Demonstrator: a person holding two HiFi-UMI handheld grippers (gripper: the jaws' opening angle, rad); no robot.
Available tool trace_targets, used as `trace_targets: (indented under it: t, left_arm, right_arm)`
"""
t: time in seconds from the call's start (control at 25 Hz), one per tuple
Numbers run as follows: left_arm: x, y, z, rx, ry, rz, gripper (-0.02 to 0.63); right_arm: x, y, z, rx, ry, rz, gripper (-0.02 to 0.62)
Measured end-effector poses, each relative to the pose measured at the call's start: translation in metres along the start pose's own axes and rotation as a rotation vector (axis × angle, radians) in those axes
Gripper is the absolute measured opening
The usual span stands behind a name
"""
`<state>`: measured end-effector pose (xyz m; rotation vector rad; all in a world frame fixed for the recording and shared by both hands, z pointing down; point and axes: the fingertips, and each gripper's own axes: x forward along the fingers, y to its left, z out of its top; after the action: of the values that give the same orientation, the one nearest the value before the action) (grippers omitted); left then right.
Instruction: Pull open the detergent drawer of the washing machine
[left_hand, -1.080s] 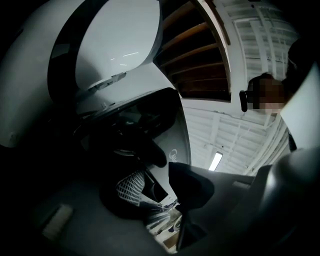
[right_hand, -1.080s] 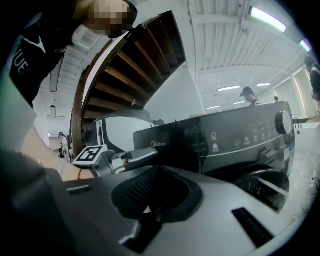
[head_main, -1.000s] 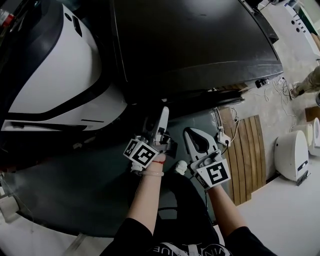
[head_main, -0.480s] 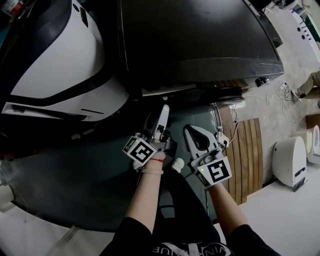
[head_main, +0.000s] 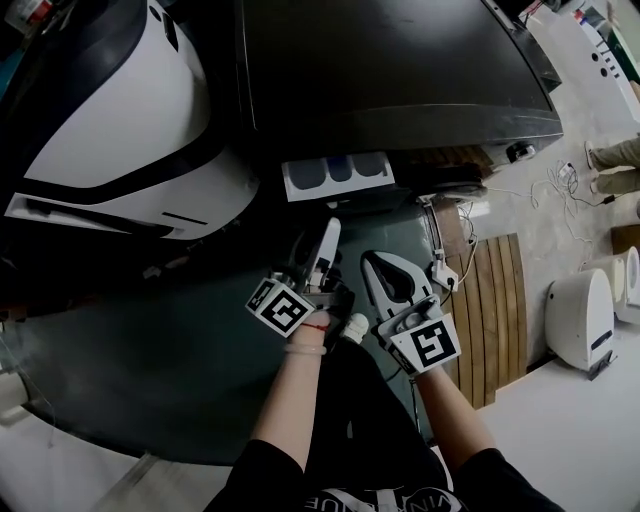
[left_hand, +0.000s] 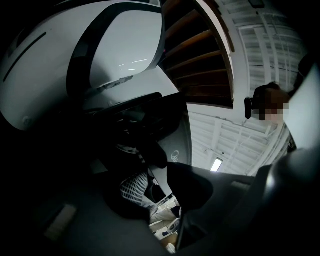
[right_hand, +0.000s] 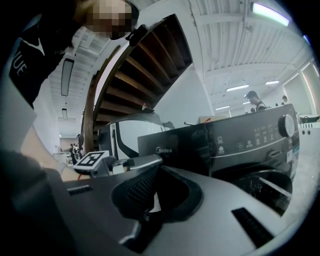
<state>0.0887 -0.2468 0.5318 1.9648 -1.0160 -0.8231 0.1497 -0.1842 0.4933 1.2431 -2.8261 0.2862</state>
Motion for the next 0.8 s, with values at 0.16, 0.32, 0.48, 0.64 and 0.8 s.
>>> trace_targets:
  t: [0.16, 0.32, 0.48, 0.64, 0.8]
  left_arm:
    - [-0.008, -0.006, -0.007, 0.001, 0.014, -0.009, 0.124]
    - [-0.022, -0.014, -0.015, 0.000, 0.033, -0.010, 0.124]
    - [-0.033, -0.020, -0.021, 0.004, 0.046, -0.011, 0.122]
    - [-0.041, -0.025, -0.028, 0.004, 0.056, -0.017, 0.120]
    - [-0.049, -0.028, -0.032, 0.006, 0.064, -0.017, 0.120]
  right_arm:
    - [-0.010, 0.009, -0.004, -0.008, -0.002, 0.002, 0.014]
    - [-0.017, 0.019, 0.000, 0.014, 0.005, -0.010, 0.014]
    - [-0.024, 0.027, 0.000, 0.002, 0.001, -0.008, 0.014]
    - [-0.033, 0.034, -0.008, -0.015, 0.009, -0.001, 0.014]
    - [-0.039, 0.039, -0.009, -0.018, 0.004, -0.005, 0.014]
